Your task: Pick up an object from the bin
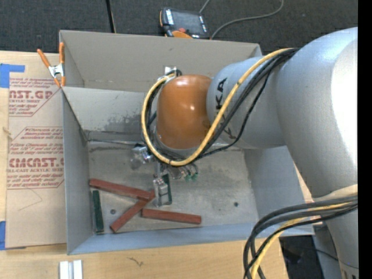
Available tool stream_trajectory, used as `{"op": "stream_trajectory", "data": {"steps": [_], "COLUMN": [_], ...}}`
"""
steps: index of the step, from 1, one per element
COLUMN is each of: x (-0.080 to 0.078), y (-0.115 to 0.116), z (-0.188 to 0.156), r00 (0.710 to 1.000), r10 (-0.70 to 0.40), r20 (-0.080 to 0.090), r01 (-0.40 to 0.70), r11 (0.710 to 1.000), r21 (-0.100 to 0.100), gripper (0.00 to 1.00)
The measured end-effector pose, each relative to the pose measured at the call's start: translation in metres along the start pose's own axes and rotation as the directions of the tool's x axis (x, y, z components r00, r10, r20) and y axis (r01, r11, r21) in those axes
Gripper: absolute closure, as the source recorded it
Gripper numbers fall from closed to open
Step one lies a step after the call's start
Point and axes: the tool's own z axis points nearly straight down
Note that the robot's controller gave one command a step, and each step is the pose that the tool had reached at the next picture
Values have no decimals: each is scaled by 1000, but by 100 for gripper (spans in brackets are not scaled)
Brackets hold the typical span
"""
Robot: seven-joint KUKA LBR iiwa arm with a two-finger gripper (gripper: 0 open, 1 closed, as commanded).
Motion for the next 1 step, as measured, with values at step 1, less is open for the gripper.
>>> {"op": "stream_trajectory", "data": {"steps": [1], "x": [8], "y": [-1], "z": [35], "r00": [999], "r10": [-33], "r20": [3], "r01": [33], "r11": [999], "r21": [-1], "gripper": [0]}}
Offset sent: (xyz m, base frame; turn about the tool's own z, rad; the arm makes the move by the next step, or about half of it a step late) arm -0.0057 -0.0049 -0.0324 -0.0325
